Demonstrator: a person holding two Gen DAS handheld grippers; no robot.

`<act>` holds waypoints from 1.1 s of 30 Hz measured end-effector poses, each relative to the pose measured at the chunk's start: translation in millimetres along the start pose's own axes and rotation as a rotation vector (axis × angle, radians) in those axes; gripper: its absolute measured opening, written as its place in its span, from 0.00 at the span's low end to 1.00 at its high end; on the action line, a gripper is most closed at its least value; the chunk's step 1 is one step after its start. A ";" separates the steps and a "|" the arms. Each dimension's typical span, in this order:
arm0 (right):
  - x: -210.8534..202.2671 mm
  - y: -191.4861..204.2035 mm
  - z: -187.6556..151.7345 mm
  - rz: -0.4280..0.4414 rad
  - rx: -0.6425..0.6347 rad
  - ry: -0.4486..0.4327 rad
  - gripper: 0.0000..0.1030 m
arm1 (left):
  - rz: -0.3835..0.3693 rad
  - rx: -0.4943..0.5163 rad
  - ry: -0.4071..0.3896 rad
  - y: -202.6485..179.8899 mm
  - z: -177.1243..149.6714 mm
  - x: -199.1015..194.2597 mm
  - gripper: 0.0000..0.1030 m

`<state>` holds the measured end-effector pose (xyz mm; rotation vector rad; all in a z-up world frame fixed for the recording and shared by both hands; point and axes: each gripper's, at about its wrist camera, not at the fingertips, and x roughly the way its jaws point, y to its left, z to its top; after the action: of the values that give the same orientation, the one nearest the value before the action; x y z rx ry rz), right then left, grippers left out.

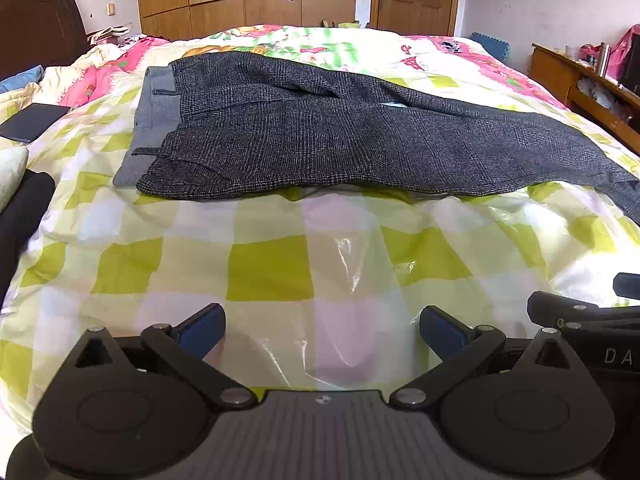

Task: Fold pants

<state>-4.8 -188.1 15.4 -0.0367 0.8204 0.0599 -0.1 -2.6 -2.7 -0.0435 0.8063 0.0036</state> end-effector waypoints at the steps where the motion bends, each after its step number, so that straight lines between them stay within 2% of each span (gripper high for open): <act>1: -0.2 -0.1 -0.2 0.000 0.000 0.000 0.99 | 0.000 0.000 0.000 0.0 0.0 0.0 1.00; 33: 1.3 0.6 -1.0 0.003 0.000 0.004 0.99 | 0.003 0.004 0.003 1.6 -0.3 2.0 1.00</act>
<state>-4.7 -187.6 13.7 -0.0358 0.8243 0.0627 1.0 -1.1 -4.4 -0.0386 0.8094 0.0050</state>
